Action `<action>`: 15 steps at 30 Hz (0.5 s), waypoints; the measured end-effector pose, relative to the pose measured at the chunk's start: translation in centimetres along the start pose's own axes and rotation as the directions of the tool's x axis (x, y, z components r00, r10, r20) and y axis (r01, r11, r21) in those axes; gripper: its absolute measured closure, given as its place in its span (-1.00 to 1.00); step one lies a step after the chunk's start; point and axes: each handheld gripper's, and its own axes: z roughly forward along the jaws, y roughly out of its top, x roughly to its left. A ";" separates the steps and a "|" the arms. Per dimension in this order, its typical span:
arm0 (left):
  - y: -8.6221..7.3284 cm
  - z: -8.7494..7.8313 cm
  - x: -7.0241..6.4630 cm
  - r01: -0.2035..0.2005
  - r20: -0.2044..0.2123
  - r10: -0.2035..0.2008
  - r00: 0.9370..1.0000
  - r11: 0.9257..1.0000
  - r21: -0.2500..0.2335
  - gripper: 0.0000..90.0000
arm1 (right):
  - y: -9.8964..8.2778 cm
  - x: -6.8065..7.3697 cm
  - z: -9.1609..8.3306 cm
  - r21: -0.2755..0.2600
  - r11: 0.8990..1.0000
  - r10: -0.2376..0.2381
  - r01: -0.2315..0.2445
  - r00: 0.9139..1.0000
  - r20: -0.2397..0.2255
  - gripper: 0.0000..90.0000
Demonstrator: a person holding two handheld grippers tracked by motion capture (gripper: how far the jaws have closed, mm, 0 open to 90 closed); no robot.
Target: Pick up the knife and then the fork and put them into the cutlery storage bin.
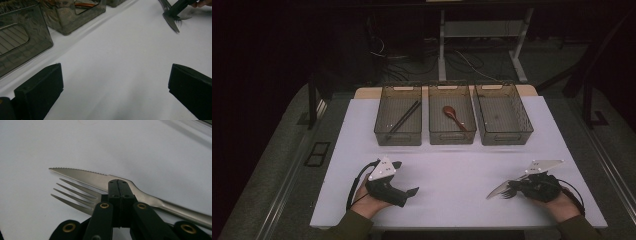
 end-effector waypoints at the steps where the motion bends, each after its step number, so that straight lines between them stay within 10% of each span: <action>1: 0.0 0.0 0.0 -0.001 0.000 0.001 1.000 1.000 0.000 -1.00 | 0.0 0.0 0.1 -0.001 1.000 -0.005 0.005 1.000 0.003 1.00; 15: 0.0 0.1 0.0 0.003 -0.001 -0.003 1.000 1.000 -0.004 -1.00 | 0.9 -0.3 1.1 -0.012 1.000 -0.017 0.017 0.999 0.030 1.00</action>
